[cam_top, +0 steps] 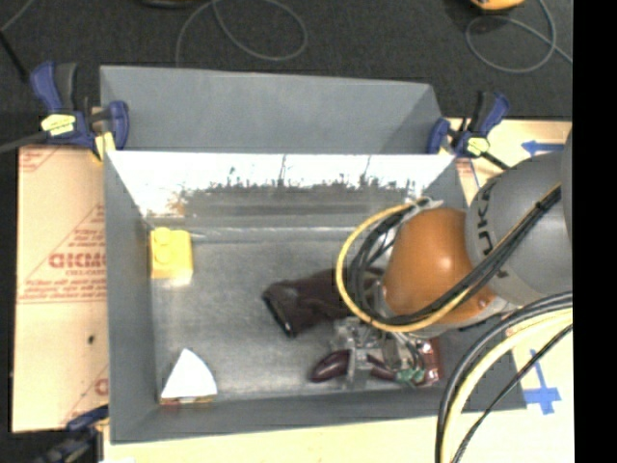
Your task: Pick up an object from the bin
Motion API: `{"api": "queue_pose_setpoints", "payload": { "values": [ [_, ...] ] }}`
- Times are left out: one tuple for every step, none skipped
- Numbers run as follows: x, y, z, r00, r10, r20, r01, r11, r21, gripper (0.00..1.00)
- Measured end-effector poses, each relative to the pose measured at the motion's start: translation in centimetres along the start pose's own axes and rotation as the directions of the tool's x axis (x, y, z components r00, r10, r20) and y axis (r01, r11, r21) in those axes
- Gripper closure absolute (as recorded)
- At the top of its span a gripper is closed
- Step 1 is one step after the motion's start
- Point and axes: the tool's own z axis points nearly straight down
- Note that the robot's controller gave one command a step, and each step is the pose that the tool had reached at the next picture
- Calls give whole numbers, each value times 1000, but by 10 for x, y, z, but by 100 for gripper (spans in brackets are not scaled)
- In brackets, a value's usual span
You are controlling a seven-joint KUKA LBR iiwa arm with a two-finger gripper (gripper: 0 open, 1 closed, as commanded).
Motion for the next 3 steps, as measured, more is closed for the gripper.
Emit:
{"api": "queue_pose_setpoints", "payload": {
  "values": [
    [-69,21,0,870,-493,2,493,870,0,100],
    [-69,21,0,871,-491,2,491,871,-1,100],
    [-69,21,0,872,-489,2,489,872,-1,100]
  ]
}}
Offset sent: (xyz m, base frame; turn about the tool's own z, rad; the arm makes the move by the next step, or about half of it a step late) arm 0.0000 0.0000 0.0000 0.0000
